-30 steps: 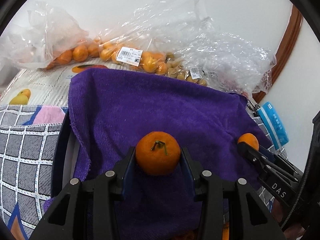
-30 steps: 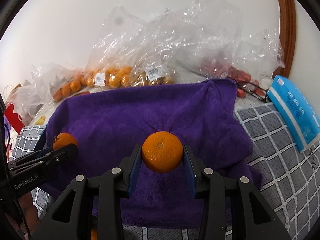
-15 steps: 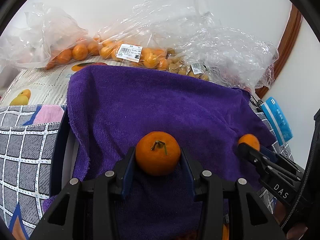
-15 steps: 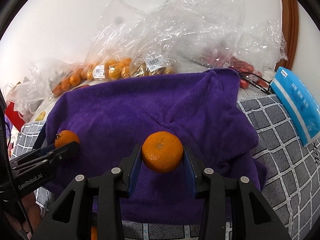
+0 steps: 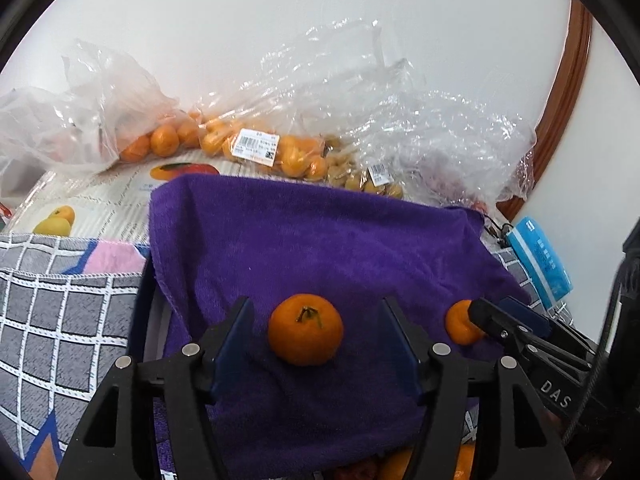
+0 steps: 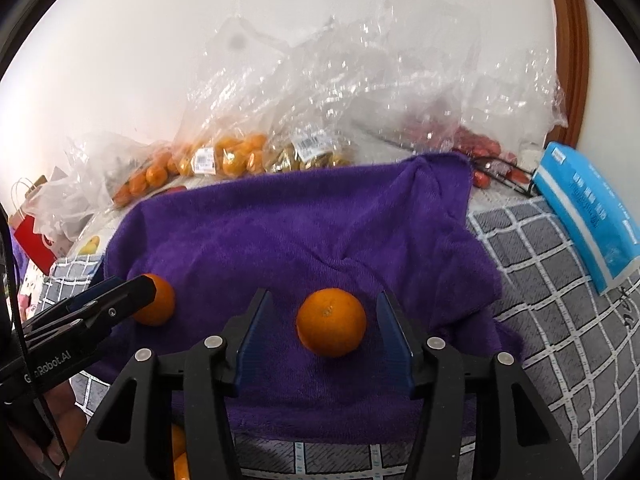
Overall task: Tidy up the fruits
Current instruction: 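Open the left gripper releasing its orange on the towel while the right gripper releases its orange, then grasp the yellow lemon with the right gripper while the left gripper moves toward another orange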
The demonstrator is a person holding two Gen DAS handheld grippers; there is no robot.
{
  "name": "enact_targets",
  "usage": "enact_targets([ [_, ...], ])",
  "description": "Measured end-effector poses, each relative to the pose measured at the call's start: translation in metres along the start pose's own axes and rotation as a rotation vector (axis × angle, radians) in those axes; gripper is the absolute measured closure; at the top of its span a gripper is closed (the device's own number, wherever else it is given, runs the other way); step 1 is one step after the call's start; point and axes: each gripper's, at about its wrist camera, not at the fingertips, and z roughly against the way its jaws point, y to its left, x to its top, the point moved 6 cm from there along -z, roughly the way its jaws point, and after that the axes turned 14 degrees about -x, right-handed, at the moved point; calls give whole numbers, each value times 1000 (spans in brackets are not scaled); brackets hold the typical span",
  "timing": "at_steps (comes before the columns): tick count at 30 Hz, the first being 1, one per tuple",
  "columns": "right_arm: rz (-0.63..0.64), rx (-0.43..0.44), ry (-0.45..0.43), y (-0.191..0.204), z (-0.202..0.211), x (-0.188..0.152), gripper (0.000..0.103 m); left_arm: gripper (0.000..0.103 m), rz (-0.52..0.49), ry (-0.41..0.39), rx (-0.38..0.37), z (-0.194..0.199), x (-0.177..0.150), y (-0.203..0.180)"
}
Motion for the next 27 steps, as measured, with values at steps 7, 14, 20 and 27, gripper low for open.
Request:
enact_targets([
  [7, 8, -19, -63, 2, 15, 7, 49, 41, 18, -55, 35, 14, 9, 4],
  [14, 1, -19, -107, -5, 58, 20, 49, 42, 26, -91, 63, 46, 25, -1],
  [20, -32, -85, -114, -17, 80, 12, 49, 42, -1, -75, 85, 73, 8, -11],
  [27, -68, -46, -46, -23, 98, -18, 49, 42, 27, -20, 57, 94, -27, -10],
])
